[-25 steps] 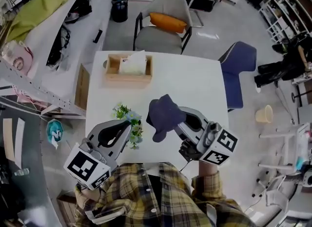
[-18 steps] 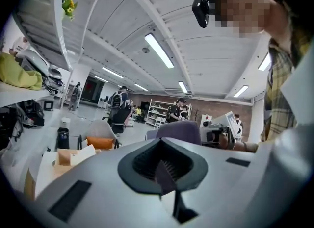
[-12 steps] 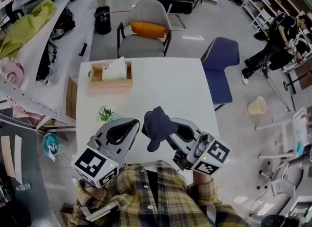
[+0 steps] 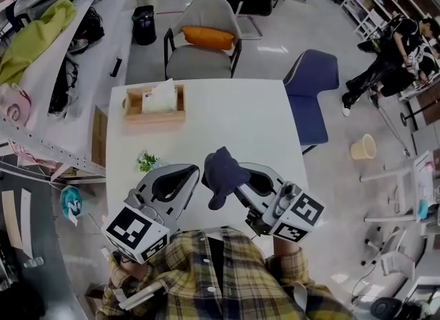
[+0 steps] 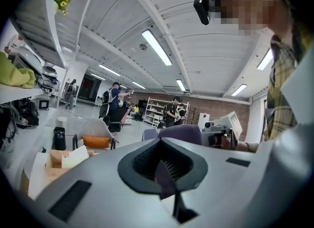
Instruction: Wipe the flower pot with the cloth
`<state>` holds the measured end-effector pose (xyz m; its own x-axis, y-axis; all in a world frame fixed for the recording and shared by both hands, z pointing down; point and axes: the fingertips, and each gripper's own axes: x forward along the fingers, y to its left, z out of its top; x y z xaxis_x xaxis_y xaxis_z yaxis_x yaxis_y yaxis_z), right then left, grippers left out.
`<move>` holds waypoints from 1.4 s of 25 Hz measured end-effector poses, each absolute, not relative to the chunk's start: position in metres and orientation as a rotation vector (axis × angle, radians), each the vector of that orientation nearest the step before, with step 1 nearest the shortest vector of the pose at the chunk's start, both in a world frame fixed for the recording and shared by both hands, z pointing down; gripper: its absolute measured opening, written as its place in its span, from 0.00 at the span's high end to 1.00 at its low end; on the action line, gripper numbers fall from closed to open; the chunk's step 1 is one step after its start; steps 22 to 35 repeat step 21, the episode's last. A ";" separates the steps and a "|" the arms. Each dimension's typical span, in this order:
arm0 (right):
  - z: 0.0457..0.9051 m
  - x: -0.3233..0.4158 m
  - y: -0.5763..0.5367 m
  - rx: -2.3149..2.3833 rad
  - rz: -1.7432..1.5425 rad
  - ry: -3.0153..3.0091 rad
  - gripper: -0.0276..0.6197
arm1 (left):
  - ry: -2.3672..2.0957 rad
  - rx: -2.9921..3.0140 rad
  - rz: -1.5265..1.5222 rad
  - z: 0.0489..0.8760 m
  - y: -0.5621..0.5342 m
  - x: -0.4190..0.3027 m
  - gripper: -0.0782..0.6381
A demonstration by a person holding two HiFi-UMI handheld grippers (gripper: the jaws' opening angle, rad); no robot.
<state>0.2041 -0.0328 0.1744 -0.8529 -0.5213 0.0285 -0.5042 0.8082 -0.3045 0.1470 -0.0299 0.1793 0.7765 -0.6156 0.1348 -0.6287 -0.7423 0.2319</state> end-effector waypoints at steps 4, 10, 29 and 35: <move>0.175 0.204 -0.040 -0.833 -0.467 2.945 0.92 | -0.990 2.704 0.068 0.179 -0.037 0.146 0.88; 0.178 0.205 -0.043 -0.822 -0.459 2.953 0.92 | -1.017 2.708 0.072 0.184 -0.039 0.150 0.88; 0.189 0.203 -0.043 -0.805 -0.480 2.961 0.92 | -1.049 2.694 0.127 0.199 -0.033 0.143 0.88; 0.189 0.203 -0.043 -0.805 -0.480 2.961 0.92 | -1.049 2.694 0.127 0.199 -0.033 0.143 0.88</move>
